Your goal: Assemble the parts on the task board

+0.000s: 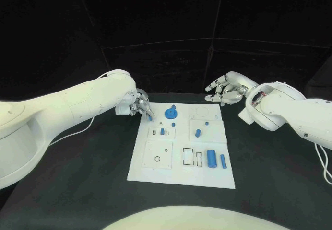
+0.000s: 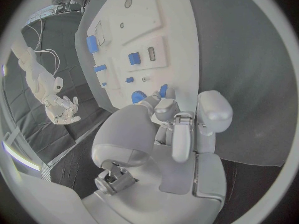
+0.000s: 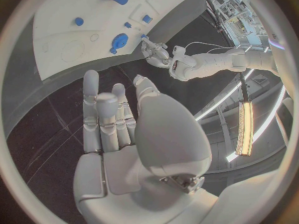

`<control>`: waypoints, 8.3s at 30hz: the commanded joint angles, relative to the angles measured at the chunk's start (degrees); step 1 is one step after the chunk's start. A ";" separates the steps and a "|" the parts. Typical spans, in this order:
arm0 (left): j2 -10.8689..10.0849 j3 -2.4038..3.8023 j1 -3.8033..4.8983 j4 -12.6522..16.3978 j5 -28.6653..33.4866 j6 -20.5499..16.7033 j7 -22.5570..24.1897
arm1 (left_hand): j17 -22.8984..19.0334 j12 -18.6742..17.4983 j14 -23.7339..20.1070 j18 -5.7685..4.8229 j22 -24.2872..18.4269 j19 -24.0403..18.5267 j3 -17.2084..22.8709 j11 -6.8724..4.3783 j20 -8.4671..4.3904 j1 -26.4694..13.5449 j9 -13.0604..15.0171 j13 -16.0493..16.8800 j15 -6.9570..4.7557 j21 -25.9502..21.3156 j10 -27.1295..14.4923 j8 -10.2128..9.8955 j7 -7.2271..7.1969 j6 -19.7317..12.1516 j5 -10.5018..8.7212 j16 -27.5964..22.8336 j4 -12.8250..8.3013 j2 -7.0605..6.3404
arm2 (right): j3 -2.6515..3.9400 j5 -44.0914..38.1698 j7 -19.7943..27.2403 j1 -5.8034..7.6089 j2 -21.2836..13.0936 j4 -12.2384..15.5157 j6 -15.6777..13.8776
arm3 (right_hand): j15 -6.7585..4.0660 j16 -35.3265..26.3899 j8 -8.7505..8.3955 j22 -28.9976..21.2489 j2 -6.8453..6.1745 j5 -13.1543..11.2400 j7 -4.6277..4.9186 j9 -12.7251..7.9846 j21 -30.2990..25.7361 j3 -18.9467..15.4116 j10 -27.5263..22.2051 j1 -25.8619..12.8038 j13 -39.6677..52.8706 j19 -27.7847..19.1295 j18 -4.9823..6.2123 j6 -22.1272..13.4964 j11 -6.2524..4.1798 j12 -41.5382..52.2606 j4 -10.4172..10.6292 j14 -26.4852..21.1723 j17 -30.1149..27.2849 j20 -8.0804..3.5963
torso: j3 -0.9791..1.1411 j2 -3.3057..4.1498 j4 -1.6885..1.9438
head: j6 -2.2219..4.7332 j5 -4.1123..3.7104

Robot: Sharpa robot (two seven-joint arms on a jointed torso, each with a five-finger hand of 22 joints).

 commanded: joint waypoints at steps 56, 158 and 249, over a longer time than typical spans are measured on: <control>-12.86 -2.68 -3.11 23.91 -2.97 -12.26 1.90 | 14.48 -0.39 5.81 0.11 0.78 0.53 12.34 -0.39 -0.22 -2.87 1.06 -0.21 -0.21 0.15 0.91 1.70 -0.45 -0.26 0.11 0.06 -6.13 -2.99 | 0.04 -0.19 -0.22 0.11 -0.24 -0.40 0.24 | -0.14 -0.26 0.42 -0.17 0.75 0.24 0.00 0.03 -0.44 0.33 -0.49 -0.22 -0.23 0.40 0.32 -0.30 0.07 0.48 0.52 -0.05 0.27 0.08 | 0.00 0.00 -0.01 | -0.89 0.81; -12.73 -2.55 -3.05 22.25 3.75 -20.34 8.02 | 10.91 -3.27 4.95 0.93 -3.23 -0.41 -11.48 -0.80 -0.81 -12.58 1.59 -4.69 -0.76 -4.71 -1.23 2.70 -1.01 0.35 0.10 -1.50 7.31 -10.63 | 0.04 -0.19 -0.24 0.11 -0.09 -0.64 1.63 | -0.11 -0.89 0.55 -0.29 0.71 0.09 0.03 0.00 -0.67 0.35 -0.76 -0.18 -0.45 0.50 0.30 -0.54 0.10 0.65 0.74 -0.15 -0.21 0.09 | 0.02 -0.04 -0.06 | -1.50 0.12; 3.07 -4.81 -5.41 5.69 -18.13 -23.65 28.52 | -17.38 -41.74 -0.19 1.98 -8.16 -2.43 4.77 5.76 3.86 5.22 -19.33 -46.98 4.29 -10.32 -20.31 -21.78 4.97 7.34 0.14 -16.48 -10.90 -9.79 | 0.03 -0.19 -0.12 0.10 1.46 -1.30 1.58 | -0.12 -0.78 0.65 -0.35 0.91 0.31 0.03 0.01 -0.78 0.53 -0.84 0.03 -0.56 0.53 0.30 -0.60 0.09 0.74 0.78 -0.09 0.08 0.09 | 0.02 0.00 -0.02 | -1.30 -1.09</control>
